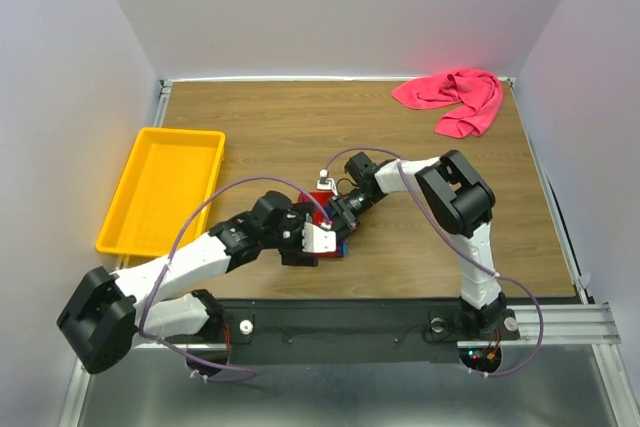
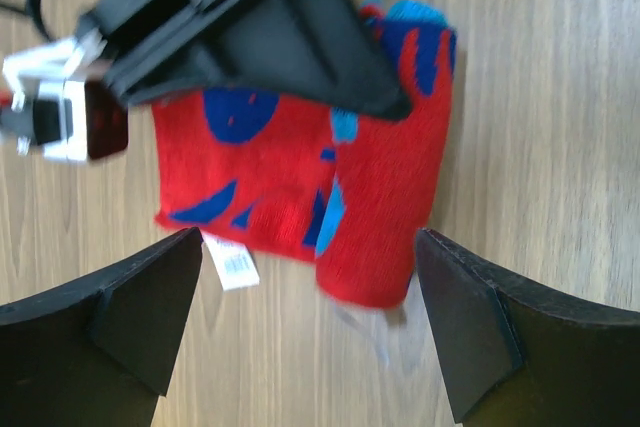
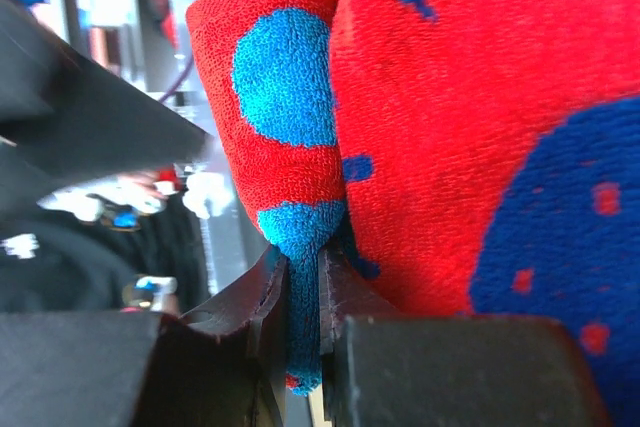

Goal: Roll the towels
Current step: Roll the towel

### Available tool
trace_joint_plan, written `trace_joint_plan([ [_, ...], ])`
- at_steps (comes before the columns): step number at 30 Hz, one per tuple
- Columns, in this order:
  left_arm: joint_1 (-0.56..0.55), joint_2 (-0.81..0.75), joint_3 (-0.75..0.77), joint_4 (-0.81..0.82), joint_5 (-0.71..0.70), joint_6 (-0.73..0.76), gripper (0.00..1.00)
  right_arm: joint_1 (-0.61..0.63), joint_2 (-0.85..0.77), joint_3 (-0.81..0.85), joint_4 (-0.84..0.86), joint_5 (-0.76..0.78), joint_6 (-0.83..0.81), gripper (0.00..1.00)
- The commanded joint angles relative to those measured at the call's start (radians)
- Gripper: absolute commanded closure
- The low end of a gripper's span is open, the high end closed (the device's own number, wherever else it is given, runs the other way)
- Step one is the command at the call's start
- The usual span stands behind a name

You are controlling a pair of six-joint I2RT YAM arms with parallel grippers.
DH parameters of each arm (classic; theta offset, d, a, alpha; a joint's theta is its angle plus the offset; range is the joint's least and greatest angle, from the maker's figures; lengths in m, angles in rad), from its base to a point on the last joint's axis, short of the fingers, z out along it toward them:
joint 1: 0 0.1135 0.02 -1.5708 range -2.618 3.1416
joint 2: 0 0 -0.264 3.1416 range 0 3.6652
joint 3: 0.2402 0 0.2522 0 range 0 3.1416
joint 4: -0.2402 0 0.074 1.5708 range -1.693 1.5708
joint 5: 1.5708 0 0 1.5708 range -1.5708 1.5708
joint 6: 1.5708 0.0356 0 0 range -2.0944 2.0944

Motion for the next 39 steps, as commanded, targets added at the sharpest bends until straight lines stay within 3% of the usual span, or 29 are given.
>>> trace_joint_plan([
  [1,-0.076,0.073,0.016,0.080,-0.102,0.009,0.01,-0.005,0.074,0.038,-0.053,0.016,0.015,0.97],
  [9,-0.187,0.200,0.049,0.081,-0.136,0.018,0.01,-0.031,0.122,0.082,-0.059,-0.025,0.067,0.92],
  [11,-0.190,0.222,0.051,0.081,-0.143,0.014,0.09,-0.037,0.124,0.081,-0.059,-0.031,0.069,0.86],
  [12,-0.190,0.235,0.054,0.081,-0.149,0.011,0.15,-0.040,0.124,0.081,-0.059,-0.031,0.072,0.85],
  [13,-0.190,0.257,0.060,0.080,-0.163,0.003,0.32,-0.046,0.124,0.078,-0.059,-0.030,0.074,0.82],
  [14,-0.190,0.269,0.065,0.057,-0.165,-0.002,0.38,-0.048,0.122,0.076,-0.058,-0.022,0.075,0.80],
  [15,-0.190,0.284,0.068,0.048,-0.168,-0.011,0.55,-0.058,0.120,0.075,-0.058,-0.014,0.078,0.78],
  [19,-0.190,0.303,0.063,0.009,-0.176,-0.061,0.86,-0.084,0.107,0.072,-0.056,0.016,0.083,0.59],
  [22,-0.179,0.315,0.080,-0.036,-0.151,-0.104,0.98,-0.106,0.088,0.069,-0.055,0.045,0.083,0.51],
  [24,-0.164,0.321,0.092,-0.066,-0.110,-0.118,1.00,-0.118,0.078,0.064,-0.052,0.059,0.084,0.50],
  [26,-0.144,0.349,0.120,-0.101,-0.067,-0.137,1.00,-0.135,0.058,0.062,-0.050,0.073,0.086,0.36],
  [27,-0.132,0.363,0.134,-0.119,-0.039,-0.138,1.00,-0.141,0.047,0.058,-0.047,0.076,0.087,0.34],
  [36,0.118,0.599,0.356,-0.348,0.327,-0.063,1.00,-0.224,-0.077,0.046,-0.026,0.141,0.094,0.31],
  [39,0.155,0.642,0.390,-0.406,0.387,-0.037,1.00,-0.265,-0.132,0.030,-0.016,0.148,0.097,0.30],
])
